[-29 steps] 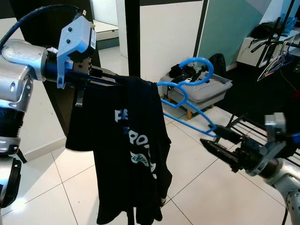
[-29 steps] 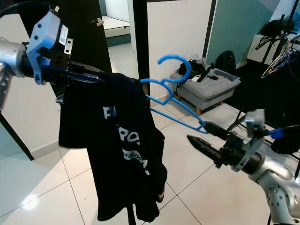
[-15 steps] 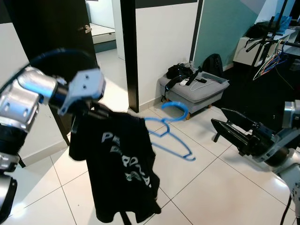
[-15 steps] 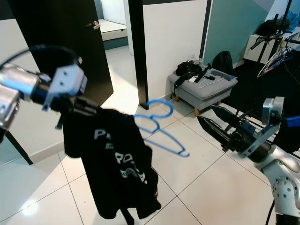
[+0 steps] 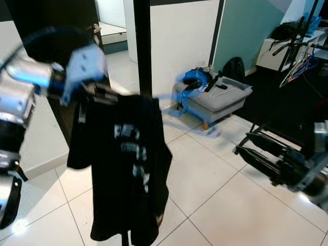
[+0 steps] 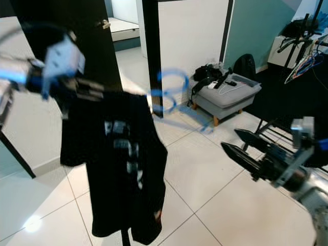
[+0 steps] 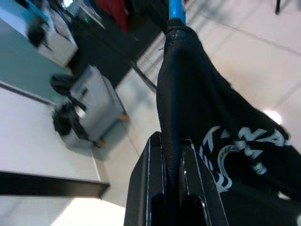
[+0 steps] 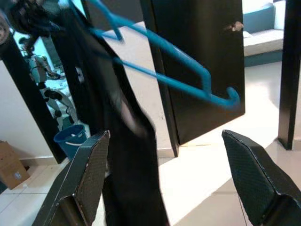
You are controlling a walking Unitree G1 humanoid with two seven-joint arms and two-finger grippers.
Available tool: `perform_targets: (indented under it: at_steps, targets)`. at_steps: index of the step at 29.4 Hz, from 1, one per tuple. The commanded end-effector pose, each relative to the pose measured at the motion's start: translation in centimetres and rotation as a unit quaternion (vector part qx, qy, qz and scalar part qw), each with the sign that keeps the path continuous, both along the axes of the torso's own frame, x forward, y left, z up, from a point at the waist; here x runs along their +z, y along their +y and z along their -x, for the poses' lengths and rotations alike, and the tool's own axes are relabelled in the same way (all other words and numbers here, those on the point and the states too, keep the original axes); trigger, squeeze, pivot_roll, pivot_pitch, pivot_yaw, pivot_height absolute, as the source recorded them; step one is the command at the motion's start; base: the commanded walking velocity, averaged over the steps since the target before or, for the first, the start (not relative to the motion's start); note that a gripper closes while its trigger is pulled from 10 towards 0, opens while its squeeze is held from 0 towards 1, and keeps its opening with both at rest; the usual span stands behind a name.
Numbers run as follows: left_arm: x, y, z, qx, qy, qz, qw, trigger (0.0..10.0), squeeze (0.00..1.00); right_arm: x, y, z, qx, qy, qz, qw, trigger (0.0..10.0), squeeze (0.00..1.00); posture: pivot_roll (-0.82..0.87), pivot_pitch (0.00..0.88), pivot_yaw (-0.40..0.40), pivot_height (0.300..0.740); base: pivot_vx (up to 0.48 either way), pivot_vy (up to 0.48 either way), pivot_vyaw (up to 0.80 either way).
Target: Hang hanger
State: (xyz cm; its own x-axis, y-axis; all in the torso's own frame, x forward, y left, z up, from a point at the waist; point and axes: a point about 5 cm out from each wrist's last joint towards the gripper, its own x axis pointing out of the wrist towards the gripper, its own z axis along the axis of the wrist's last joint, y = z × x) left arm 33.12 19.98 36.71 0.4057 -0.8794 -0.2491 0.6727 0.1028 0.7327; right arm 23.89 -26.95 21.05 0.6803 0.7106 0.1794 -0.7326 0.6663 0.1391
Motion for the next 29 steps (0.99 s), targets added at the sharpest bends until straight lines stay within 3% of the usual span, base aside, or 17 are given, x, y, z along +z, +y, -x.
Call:
perform_targets:
  at_steps: [1,7,10,19,29]
  targets:
    - [0.7,0.5,0.3,0.004,-0.008,0.005,1.000,10.0,0.00,0.3,0.0,0.2,0.007,-0.004,-0.003,1.000,10.0,0.00,-0.03,0.000,0.026,0.740,0.000,0.000,0.00]
    - [2.7,0.0,1.4,-0.043,-0.020,0.040,0.998,10.0,0.00,-1.8,0.8,0.6,0.015,0.034,-0.005,0.999,10.0,0.00,-0.03,0.000,0.034,0.740,0.000,0.000,0.00]
    - [3.6,-1.5,2.4,-0.102,-0.018,0.069,0.992,10.0,0.00,-3.4,3.1,-0.5,0.022,0.052,-0.003,0.998,10.0,0.00,-0.03,0.000,0.039,0.740,0.000,0.000,0.00]
    - [3.8,-3.0,2.7,-0.135,-0.024,0.082,0.987,10.0,0.00,-3.4,5.7,-2.0,0.058,0.050,-0.018,0.997,10.0,0.00,-0.02,0.000,0.035,0.740,0.000,0.000,0.00]
    - [4.3,-3.7,3.2,-0.154,-0.024,0.091,0.984,10.0,0.00,-3.4,6.4,-2.0,0.079,0.051,-0.019,0.995,10.0,0.00,-0.02,0.000,0.034,0.740,0.000,0.000,0.00]
